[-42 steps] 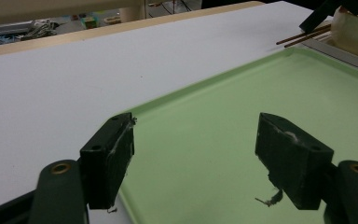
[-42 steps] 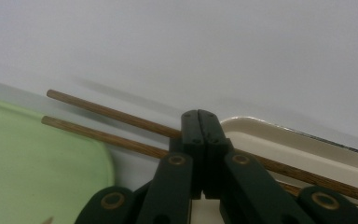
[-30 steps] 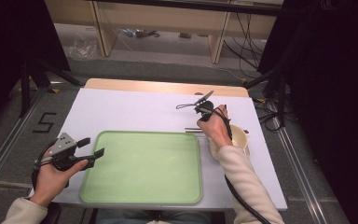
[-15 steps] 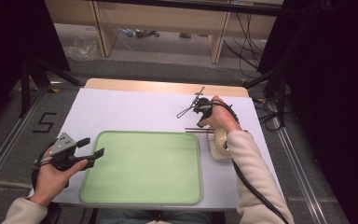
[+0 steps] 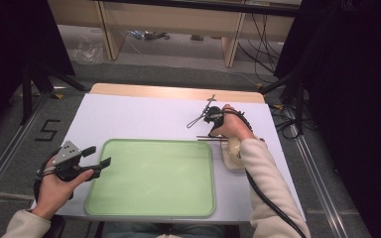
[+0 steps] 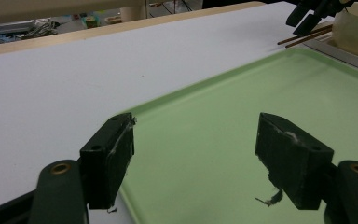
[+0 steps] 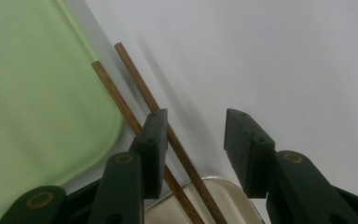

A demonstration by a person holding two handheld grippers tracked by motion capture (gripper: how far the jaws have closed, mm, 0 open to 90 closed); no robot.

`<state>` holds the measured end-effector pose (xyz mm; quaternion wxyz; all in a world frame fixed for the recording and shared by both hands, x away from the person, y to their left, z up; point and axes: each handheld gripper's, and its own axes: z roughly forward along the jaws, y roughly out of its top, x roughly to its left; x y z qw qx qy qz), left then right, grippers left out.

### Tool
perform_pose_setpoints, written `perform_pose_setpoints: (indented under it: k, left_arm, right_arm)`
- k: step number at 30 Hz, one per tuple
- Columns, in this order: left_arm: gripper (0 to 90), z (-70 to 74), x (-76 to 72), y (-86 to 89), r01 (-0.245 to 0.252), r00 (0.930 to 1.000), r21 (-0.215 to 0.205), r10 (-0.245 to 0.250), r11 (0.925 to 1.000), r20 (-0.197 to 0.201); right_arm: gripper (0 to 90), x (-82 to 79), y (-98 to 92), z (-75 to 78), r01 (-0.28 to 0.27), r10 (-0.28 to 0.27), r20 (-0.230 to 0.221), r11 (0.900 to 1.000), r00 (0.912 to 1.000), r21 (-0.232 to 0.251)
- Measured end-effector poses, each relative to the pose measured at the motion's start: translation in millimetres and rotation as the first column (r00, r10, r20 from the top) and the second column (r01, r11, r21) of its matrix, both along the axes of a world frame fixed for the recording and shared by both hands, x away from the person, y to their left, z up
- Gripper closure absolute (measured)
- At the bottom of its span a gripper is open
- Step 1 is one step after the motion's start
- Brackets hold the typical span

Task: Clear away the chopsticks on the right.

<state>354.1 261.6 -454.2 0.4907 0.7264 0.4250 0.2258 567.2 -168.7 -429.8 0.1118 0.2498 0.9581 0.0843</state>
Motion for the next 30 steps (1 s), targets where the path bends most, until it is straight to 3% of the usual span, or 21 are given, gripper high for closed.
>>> perform_pose_setpoints:
  k: [4, 7, 11, 18, 25, 27, 30]
  left_arm:
    - [28.0, 0.0, 0.0, -0.1, 0.001, 1.0, 0.0, -0.001, 1.0, -0.001]
    - [27.9, 0.0, 0.0, -0.1, 0.001, 1.0, 0.0, -0.001, 1.0, 0.0]
    - [28.0, 0.0, 0.2, -0.2, 0.002, 1.0, 0.002, -0.002, 1.0, 0.002]
    - [28.0, 0.0, 0.1, -0.4, 0.002, 1.0, -0.001, -0.002, 1.0, 0.0]
    - [28.0, -0.1, 0.1, -0.3, 0.001, 1.0, -0.001, -0.001, 1.0, 0.0]
    - [28.0, -0.1, 0.1, -0.3, 0.002, 1.0, -0.001, -0.002, 1.0, 0.0]
    - [28.0, -0.1, 0.1, -0.3, 0.001, 1.0, -0.001, -0.001, 1.0, 0.001]
  right_arm:
    - [61.0, -0.7, 0.0, -0.7, 0.015, -0.015, -0.013, 1.0, 0.9998, -0.008]
    - [61.3, 1.5, -1.3, -2.5, -0.014, 0.014, -0.012, 1.0, 0.9998, -0.009]
    - [61.7, -0.6, 0.4, -1.5, 0.017, -0.017, -0.023, 1.0, 0.9996, -0.009]
    - [62.6, -0.6, -0.1, -2.5, 0.018, -0.018, -0.02, 1.0, 0.9996, -0.001]
    - [63.5, 2.4, -2.8, -5.1, -0.014, 0.014, -0.028, 1.0, 0.9995, -0.011]
    - [63.5, 0.5, -2.4, -6.1, 0.022, -0.022, -0.047, 1.0, 0.9987, -0.007]
    - [64.3, 1.0, -2.9, -7.6, 0.019, -0.019, -0.036, 1.0, 0.9992, -0.012]
